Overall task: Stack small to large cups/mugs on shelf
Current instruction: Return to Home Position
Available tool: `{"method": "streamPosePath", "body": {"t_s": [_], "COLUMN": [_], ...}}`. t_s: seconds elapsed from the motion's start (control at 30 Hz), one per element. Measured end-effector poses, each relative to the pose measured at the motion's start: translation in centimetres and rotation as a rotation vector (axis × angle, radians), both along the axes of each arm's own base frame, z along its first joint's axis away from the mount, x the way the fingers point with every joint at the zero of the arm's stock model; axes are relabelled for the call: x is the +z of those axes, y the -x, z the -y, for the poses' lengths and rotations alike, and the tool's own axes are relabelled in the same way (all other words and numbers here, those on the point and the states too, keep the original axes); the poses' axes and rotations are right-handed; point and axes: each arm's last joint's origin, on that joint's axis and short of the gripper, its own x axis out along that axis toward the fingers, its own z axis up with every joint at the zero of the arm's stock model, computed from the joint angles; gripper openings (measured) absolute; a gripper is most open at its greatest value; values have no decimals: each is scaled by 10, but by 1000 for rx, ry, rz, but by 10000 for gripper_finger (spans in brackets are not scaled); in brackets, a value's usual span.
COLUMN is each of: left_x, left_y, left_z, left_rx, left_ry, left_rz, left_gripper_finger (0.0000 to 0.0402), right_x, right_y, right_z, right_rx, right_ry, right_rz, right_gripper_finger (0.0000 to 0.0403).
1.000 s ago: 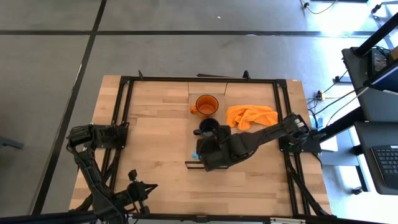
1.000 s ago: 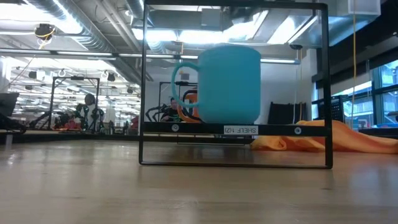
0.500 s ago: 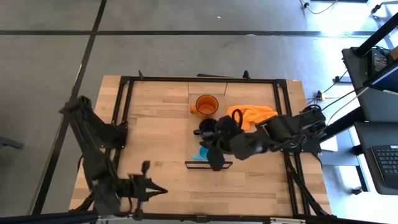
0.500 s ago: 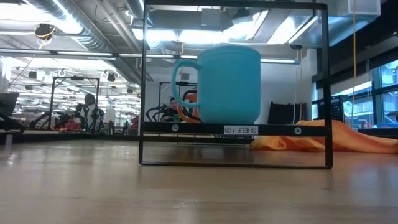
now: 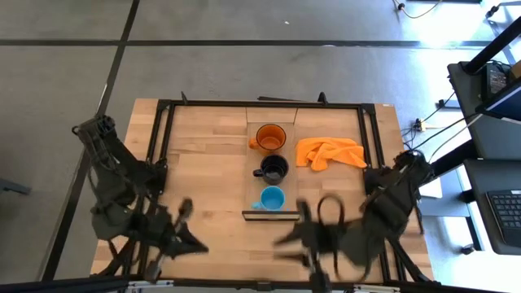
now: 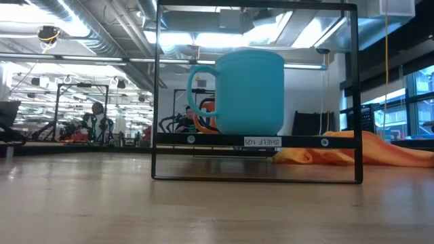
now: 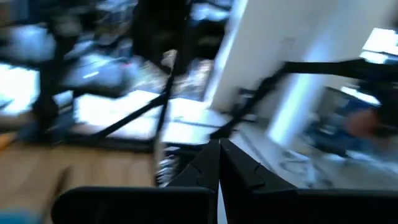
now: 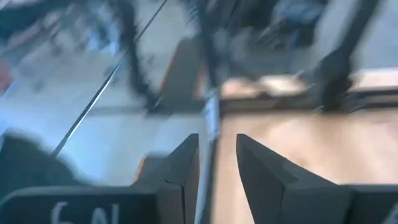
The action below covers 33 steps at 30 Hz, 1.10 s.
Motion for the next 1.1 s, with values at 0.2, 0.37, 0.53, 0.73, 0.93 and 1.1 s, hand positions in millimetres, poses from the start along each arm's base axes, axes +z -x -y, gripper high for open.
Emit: {"method": "streamPosePath", "body": {"t_s": [0.2,0.37,0.53,0.73,0.93,1.1], "left_x": [-19,-89,-103,-98,-97,-104], "left_y": [-32,-67,-45,-12,1,-1], "left_z": [5,-61,-129,-192,-236,-256], "left_rx": [-351,-268,-251,-29,142,155], "left_ry": [-25,97,143,47,20,37], "left_rz": [426,316,524,522,431,352], "left_gripper_finger": [15,12,7,3,10,13], "right_x": [-29,-59,-90,-89,-108,-131], "right_y": [-12,-40,-16,90,161,190], "right_z": [-29,30,100,187,212,219], "right_rx": [171,178,244,60,15,-13], "right_ry": [91,65,-86,-220,-238,-194], "right_rz": [-46,-199,-207,106,423,485], "right_gripper_finger": [108,108,108,108,108,108]}}
